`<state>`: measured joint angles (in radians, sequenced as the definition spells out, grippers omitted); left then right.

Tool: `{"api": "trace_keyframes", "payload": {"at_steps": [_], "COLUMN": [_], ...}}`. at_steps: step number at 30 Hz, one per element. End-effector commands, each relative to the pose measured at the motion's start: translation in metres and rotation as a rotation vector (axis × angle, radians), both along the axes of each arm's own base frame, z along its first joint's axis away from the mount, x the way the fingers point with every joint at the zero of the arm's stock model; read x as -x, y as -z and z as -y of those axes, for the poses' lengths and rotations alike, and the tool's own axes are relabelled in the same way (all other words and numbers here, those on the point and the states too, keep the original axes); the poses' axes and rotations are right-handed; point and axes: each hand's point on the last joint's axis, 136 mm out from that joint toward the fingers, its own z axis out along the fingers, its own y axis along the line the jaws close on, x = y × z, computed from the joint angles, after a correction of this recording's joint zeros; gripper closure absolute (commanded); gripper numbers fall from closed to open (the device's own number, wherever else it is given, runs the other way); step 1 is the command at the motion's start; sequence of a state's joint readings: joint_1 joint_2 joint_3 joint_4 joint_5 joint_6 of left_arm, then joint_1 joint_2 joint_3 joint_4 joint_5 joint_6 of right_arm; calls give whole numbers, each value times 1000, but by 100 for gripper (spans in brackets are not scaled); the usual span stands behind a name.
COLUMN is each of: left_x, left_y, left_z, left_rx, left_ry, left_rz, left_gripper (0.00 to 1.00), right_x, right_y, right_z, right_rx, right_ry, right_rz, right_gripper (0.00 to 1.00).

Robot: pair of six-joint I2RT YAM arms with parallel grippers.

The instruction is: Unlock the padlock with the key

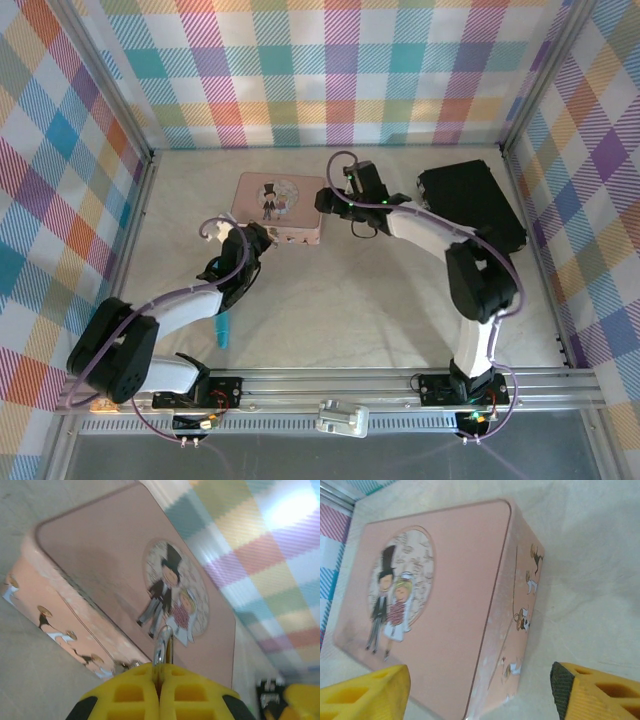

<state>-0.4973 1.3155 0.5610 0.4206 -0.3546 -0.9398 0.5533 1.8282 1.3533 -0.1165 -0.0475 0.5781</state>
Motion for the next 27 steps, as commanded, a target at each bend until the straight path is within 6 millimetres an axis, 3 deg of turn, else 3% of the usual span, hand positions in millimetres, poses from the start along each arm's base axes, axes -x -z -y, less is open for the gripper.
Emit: {"api": "trace_keyframes", "payload": {"at_steps": [1,5,9,14,17,23,25,27], "left_x": [27,47,63,73,76,75,75,73], "left_y": [15,18,34,52,66,103,110,114], "left_z": [33,72,121,175,197,209,208,206], "left_rx": [-135,-186,-196,-195,-191,-234,-257,-276], "left_ry": [227,389,551,687,735,759,755,745], "left_rz": [-144,-194,-245,-287,-320,-424,-450,-466], "left_gripper": [100,100,100,100,100,99,95,86], "right_x": [19,35,46,54,58,56,54,51], "right_y": [-7,-4,1,8,13,17,18,19], "right_z": [33,76,113,142,156,185,195,206], "right_rx": [145,277,352,381,405,453,464,478], "right_ry": [-39,8,71,129,151,196,214,234], "right_rz": [44,69,84,72,78,112,120,132], "right_gripper": [21,10,3,2,1,1,0,0]}}
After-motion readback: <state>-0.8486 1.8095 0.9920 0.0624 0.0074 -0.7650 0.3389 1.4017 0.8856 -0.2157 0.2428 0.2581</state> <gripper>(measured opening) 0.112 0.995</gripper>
